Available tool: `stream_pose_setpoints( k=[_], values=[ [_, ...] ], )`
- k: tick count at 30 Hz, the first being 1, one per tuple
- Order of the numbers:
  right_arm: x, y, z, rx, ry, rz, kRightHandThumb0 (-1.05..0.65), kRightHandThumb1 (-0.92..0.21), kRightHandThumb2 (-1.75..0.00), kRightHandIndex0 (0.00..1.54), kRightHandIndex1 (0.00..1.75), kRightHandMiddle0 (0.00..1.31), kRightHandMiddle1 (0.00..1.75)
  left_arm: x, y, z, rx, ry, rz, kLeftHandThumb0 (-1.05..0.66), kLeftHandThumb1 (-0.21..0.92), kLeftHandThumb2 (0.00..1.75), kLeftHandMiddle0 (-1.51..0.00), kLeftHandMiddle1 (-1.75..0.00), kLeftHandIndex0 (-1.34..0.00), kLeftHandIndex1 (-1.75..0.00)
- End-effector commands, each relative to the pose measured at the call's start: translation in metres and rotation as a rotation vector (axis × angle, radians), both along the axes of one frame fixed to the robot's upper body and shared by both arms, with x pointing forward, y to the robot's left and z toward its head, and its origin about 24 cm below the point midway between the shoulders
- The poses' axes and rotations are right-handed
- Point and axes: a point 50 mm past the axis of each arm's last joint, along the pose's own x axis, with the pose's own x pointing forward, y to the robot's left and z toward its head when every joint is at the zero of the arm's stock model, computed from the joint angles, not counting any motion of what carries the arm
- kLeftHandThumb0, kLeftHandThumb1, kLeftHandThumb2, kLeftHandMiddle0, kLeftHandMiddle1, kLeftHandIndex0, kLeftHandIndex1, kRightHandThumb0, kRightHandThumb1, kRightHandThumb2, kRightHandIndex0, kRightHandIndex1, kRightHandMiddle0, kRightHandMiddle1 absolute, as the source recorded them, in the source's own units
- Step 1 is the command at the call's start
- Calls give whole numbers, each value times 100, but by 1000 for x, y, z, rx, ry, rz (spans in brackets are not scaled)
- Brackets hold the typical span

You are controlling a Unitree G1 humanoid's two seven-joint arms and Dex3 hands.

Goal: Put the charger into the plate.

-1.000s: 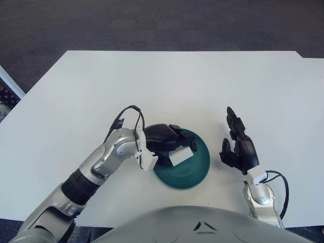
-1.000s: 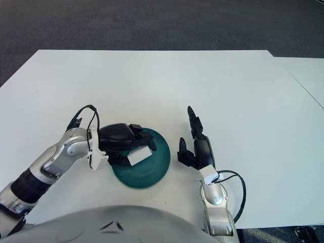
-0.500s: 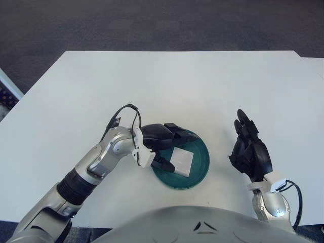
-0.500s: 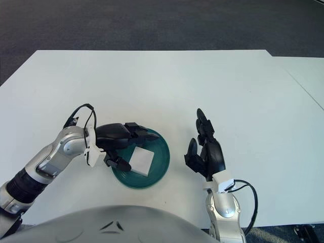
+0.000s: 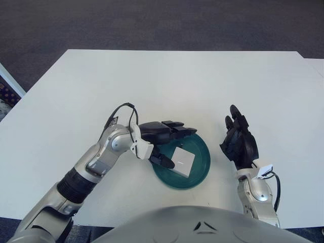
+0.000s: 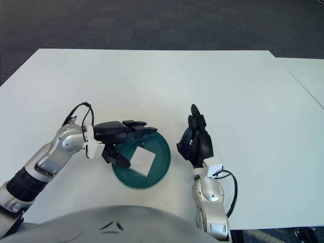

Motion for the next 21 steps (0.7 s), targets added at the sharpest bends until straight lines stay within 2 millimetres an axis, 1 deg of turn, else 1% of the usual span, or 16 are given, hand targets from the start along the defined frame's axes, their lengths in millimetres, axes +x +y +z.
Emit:
stream_pose_setpoints(
  k=[1, 3, 5, 7, 8, 10, 11, 12, 13, 14, 15, 16, 18, 20, 21],
  values=[
    [-1, -2, 2, -23, -14, -3, -97, -92, -111, 0, 0, 0, 1, 2, 5, -1, -13, 11, 24, -105, 92, 48, 0, 0, -3, -2],
    [-1, -2, 1, -35, -18, -3, -97, -92, -112, 0, 0, 0, 1, 4, 10, -2, -32, 25, 56, -105, 92, 52, 0, 0, -5, -3],
    [-1, -1, 1, -44, -22, -4, -98, -92, -112, 0, 0, 0, 1, 6, 15, -3, -79, 62, 123, -105, 92, 55, 0, 0, -6, -4],
    [-1, 0, 1, -51, -27, -6, -99, -92, -113, 0, 0, 1, 1, 8, 25, -7, -226, 145, 276, -105, 92, 59, 0, 0, -8, -5],
    [-1, 0, 0, -58, -30, -8, -99, -92, -113, 0, 0, 1, 1, 9, 31, -11, -378, 209, 417, -105, 92, 60, 0, 0, -8, -5],
    [-2, 1, 0, -68, -34, -12, -99, -92, -113, 0, 0, 1, 1, 9, 38, -18, -601, 308, 642, -105, 92, 66, 0, 0, -8, -6],
    [-2, 1, 0, -71, -36, -13, -100, -92, -112, 0, 0, 1, 1, 9, 40, -21, -676, 346, 725, -105, 92, 67, 0, 0, -8, -6],
    [-3, 1, -1, -79, -37, -16, -100, -92, -112, 0, 0, 1, 1, 11, 42, -23, -833, 403, 876, -105, 92, 68, 0, 0, -7, -6],
    [-3, 1, -1, -84, -38, -17, -100, -92, -113, 0, 0, 1, 2, 11, 43, -25, -937, 451, 983, -105, 92, 70, -2, -1, -8, -7],
    [-3, 0, -1, -89, -39, -20, -100, -92, -113, 0, 0, 1, 2, 10, 44, -26, -1117, 515, 1104, -105, 92, 71, -2, -1, -8, -7],
    [-3, -1, -1, -91, -39, -22, -100, -92, -113, 0, 0, 1, 2, 10, 44, -28, -1233, 563, 1182, -105, 92, 74, -4, -2, -7, -7],
    [-3, -2, 0, -87, -39, -23, -100, -92, -113, 0, 0, 1, 2, 9, 44, -28, -1380, 609, 1245, -105, 92, 76, -5, -2, -7, -8],
    [-3, -2, 1, -78, -40, -22, -100, -92, -113, 0, 0, 1, 2, 7, 43, -28, -1577, 673, 1310, -105, 92, 78, -5, -2, -6, -8],
    [-3, -3, 2, -73, -47, -19, -98, -92, -112, 0, 0, 1, 2, 5, 44, -28, -1692, 715, 1333, -105, 92, 81, -2, -1, -2, -6],
    [-3, -3, 2, -71, -49, -18, -98, -92, -112, 0, 0, 1, 2, 5, 44, -28, -1721, 729, 1339, -105, 92, 82, -2, 0, -2, -5]
  ],
)
